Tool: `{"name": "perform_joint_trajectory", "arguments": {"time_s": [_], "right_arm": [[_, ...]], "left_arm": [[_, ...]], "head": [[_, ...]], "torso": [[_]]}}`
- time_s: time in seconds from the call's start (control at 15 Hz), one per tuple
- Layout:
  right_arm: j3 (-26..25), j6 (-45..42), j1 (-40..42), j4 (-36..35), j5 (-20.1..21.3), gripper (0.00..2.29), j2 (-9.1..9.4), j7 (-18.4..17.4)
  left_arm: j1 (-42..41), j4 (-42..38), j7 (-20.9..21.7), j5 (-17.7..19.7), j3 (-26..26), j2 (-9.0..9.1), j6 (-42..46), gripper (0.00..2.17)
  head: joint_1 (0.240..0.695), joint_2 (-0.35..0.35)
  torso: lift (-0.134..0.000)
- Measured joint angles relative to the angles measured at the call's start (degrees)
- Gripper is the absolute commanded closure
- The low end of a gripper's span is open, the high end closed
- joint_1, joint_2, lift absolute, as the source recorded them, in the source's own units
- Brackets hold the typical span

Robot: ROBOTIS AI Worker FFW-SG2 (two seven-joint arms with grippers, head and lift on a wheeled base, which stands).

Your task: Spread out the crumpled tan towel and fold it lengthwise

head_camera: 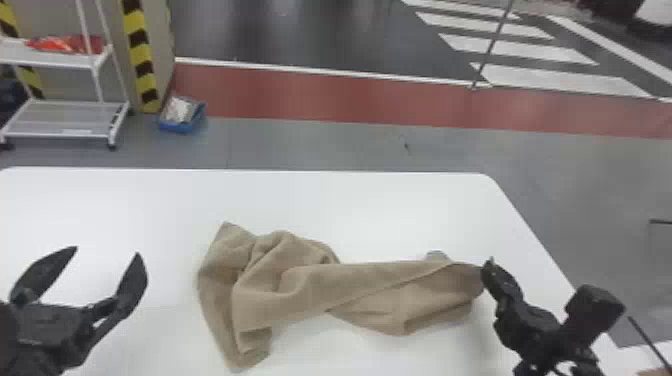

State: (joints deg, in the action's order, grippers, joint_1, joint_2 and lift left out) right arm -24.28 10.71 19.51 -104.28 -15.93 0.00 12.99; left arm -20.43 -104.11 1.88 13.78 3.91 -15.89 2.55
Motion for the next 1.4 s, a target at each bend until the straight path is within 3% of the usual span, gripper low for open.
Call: {"name": "perform_joint_trajectory", "arguments": {"time_s": [0.13,0.27,0.53,0.6,0.73,1.13,1.4], "right_arm": [[0.2,-0.6,0.0,-0.1,-0.2,1.33,0.00,0.0],[0.3,-0.7,-0.1,-0.1,-0.4,1.33,0.00,0.0],[0.5,-0.7,-0.5,-0.1,-0.4,1.33,0.00,0.0],[0.7,-0.7,-0.6,-0.1,-0.6,1.33,0.00,0.1],[1.2,-0.5,-0.6,-0.6,-1.0,1.33,0.00,0.1],[1.2,0.0,0.1,-1.5,-1.5,1.33,0.00,0.4],[1.3,-0.1,0.3,-1.5,-1.6,1.33,0.00,0.5]], "left_arm": [[-2.4,-5.2,-0.9,3.2,-1.2,-0.17,-8.9,0.16],[-5.4,-9.4,-1.3,7.6,-2.4,-0.93,-11.0,0.21],[-10.5,-15.8,-3.4,11.8,-2.3,-2.32,-17.1,0.25],[-11.2,-17.6,-5.9,12.3,-1.7,-2.55,-20.3,0.27],[-11.9,-21.0,-10.4,11.5,1.6,-2.97,-26.7,0.27],[-12.6,-25.4,-14.9,9.8,11.7,-5.38,-27.6,0.27],[-11.6,-24.5,-18.2,3.8,19.5,-6.08,-26.3,0.27]], "head": [[0.695,-0.208],[0.695,-0.209],[0.695,-0.228],[0.695,-0.234],[0.695,-0.260],[0.695,-0.350],[0.695,-0.350]], "torso": [[-0.124],[-0.124],[-0.124],[-0.124],[-0.124],[-0.124],[-0.124]]}}
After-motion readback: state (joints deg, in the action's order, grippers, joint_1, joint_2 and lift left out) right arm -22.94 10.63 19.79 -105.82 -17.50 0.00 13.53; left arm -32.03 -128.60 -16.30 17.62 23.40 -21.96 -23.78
